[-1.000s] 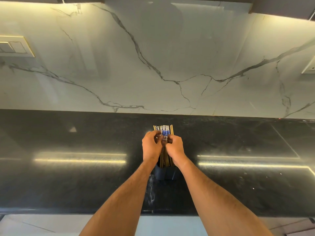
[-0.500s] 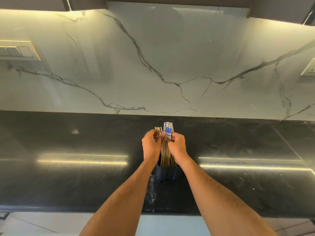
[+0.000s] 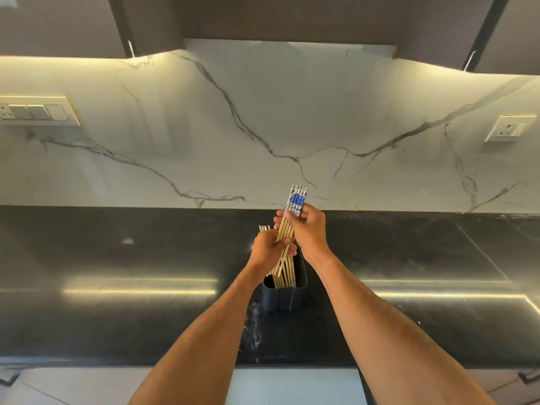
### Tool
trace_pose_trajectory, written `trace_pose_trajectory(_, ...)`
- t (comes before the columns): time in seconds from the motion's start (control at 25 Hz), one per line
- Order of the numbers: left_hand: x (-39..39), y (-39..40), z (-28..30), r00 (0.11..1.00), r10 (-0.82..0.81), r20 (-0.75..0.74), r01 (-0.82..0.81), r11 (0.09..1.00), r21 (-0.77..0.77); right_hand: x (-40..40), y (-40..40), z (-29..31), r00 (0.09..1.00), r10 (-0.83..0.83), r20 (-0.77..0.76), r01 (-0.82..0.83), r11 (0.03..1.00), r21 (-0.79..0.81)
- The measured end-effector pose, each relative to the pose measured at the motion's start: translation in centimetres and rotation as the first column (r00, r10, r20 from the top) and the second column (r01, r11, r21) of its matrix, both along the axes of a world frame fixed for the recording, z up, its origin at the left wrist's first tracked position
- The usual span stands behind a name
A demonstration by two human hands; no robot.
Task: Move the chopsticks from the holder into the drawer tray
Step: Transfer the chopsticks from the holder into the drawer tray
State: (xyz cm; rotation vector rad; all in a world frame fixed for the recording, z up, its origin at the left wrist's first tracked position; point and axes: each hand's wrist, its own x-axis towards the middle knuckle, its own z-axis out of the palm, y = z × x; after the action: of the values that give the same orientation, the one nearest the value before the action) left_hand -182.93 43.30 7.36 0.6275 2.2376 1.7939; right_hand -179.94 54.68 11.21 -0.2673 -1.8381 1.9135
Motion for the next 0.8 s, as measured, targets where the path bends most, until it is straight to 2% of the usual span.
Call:
trace_pose_trajectory(0.16, 2.0, -0.3, 1.0, 0.998, -0.028, 0.053, 0.025, 0.998, 0.054, 2.6, 0.5, 2.4, 0.993, 0.068, -0.094, -0.066, 0.997, 0.025)
trace_pose_trajectory(0.32, 4.4, -1.1, 2.0, 0.992, -0.075, 0.105, 0.070, 0.996, 0.047, 5.2, 0.7, 4.8, 0.982, 0.080, -0.172, -0.056, 0.989, 0.140)
trace_pose_trajectory(0.44, 6.2, -1.9, 2.9, 0.983, -0.126, 0.131, 0.122, 0.992, 0.044, 7.3, 0.3, 5.9, 0.986, 0.066, -0.154, -0.033, 0.977, 0.211)
trace_pose_trajectory(0.8, 13.6, -7.2, 3.6, 0.978, -0.180, 0.106, 0.177, 0.983, 0.042, 14.1, -5.0, 5.6, 0.986, -0.013, -0.167, 0.045, 0.981, 0.190)
